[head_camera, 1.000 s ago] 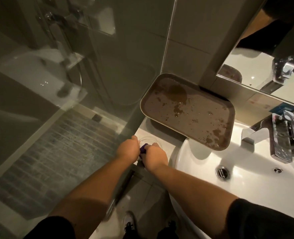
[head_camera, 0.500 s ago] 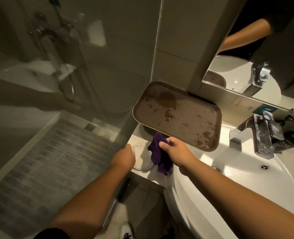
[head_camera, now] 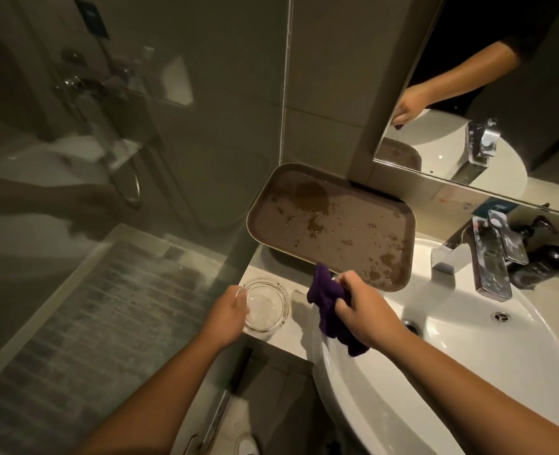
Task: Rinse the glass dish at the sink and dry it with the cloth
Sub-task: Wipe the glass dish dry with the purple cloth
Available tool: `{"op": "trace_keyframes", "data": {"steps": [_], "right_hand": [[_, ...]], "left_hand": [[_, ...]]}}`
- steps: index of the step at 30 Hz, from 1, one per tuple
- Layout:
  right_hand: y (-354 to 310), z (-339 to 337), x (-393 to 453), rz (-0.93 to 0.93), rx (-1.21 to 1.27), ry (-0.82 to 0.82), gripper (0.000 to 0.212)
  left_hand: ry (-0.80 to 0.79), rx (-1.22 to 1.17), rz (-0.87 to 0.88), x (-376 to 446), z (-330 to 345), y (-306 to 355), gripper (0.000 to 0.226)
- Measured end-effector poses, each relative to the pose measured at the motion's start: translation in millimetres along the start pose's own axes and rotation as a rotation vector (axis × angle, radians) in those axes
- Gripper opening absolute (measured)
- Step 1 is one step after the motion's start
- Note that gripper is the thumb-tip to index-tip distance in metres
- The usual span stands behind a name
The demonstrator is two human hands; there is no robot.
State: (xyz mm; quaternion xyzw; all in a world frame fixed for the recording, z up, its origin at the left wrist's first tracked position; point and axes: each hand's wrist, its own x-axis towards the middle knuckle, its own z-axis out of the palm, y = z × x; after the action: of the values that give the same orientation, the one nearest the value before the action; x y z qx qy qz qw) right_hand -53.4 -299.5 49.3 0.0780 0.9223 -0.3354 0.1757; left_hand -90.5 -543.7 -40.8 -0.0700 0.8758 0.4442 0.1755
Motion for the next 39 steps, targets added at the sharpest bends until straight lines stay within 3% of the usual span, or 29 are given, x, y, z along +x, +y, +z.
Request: {"op": "trace_keyframes", "data": {"steps": [2, 6, 14, 17, 23, 28, 32, 35, 39], "right_hand": [[-3.4, -6.7, 0.8, -0.147, -0.097, 0.058, 0.039], [-20.1, -21.8, 3.9, -0.269, -0.1, 0.074, 0.033], [-51.3, -44.5, -1.8, -0.093, 0.808, -0.201, 0.015], [-55.5, -49.3, -3.9, -0.133, 0.821, -0.224, 0.02], [-64.7, -50.5, -15.0, -0.274, 0.605, 0.082, 0.032], [-58.2, -17.5, -20.5, -0.145, 0.727, 0.38, 0.039], [-66.1, 4.2, -36.9, 0.012, 0.963, 0.433, 0.044], [-71.0, 7.0, -40.5, 0.017, 1.011, 0.445, 0.046], [-53.3, -12.2, -32.1, -0.057, 0.888, 0.474, 0.047]], "left_hand": [[-0.011, -0.109, 0.013, -13.9, -8.1, 14.0, 0.026], [-0.102, -0.197, 0.069, -40.7, -21.4, 52.8, 0.022], [0.008, 0.083, 0.277, -64.6, -44.4, 114.6, 0.025], [0.077, 0.226, 0.321, -62.9, -48.1, 128.4, 0.024], [0.188, 0.252, 0.329, -55.1, -36.0, 146.6, 0.026], [0.251, 0.11, 0.294, -47.9, -14.4, 153.1, 0.038], [0.331, -0.156, 0.151, -53.7, 5.5, 165.0, 0.028], [0.419, -0.437, 0.024, -67.7, 20.9, 175.4, 0.027], [0.292, -0.576, 0.023, -86.2, 27.8, 180.5, 0.02]]}}
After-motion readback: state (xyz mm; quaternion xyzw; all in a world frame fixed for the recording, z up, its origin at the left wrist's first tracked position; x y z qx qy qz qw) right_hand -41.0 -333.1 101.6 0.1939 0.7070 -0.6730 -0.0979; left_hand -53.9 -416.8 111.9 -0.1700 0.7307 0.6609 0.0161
